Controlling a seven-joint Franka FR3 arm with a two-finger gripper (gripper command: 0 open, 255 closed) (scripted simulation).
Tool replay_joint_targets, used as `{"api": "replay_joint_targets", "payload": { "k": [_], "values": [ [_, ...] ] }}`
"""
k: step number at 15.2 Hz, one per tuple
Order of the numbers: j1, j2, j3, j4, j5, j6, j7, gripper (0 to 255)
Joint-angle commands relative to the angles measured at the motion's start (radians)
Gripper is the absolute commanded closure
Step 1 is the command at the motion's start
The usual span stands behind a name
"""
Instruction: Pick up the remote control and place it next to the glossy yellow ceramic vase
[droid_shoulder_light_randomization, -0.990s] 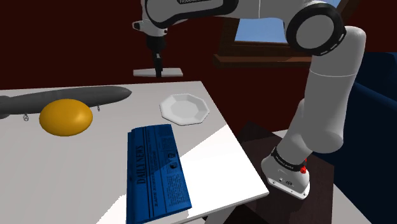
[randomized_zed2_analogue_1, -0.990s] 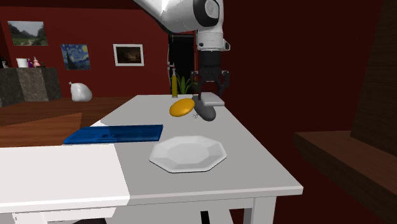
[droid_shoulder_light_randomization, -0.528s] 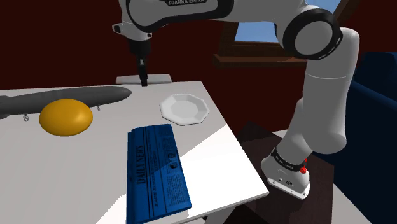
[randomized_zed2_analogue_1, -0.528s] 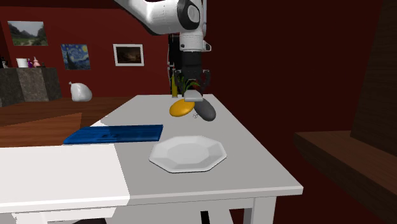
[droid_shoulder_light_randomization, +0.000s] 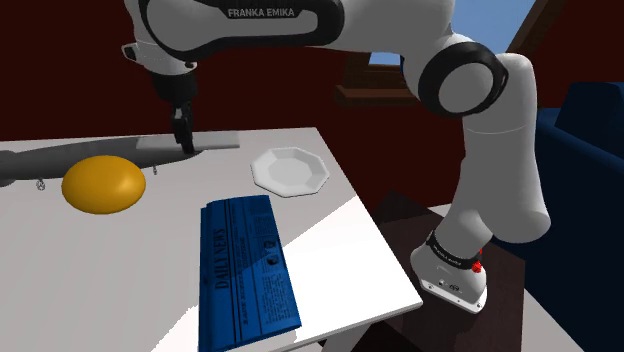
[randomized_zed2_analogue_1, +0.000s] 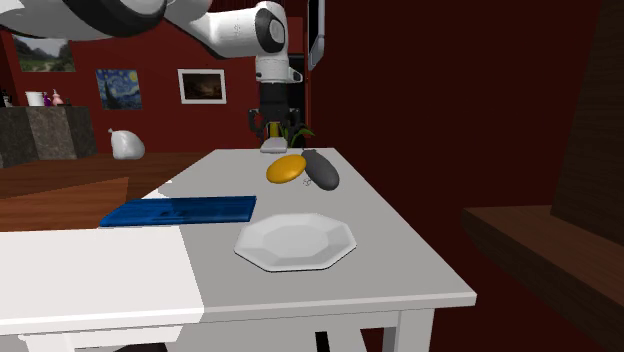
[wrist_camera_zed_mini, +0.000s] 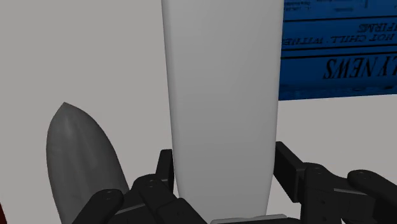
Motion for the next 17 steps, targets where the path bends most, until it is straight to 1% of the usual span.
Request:
{"api": "replay_joint_targets", "payload": {
  "k": [1,3,4,10,17],
  "values": [
    [0.031,0.056,0.006,0.095,-0.007,-0.039,0.034,255],
    [0.067,0.13,0.011,0.218,-0.015,-0.089,0.066,255],
    [0.089,0.186,0.012,0.313,-0.02,-0.128,0.083,255],
    [0.082,0.151,0.012,0.171,-0.018,-0.022,0.087,255],
    [0.078,0.14,0.012,0.058,-0.018,0.08,0.09,255]
  ]
}}
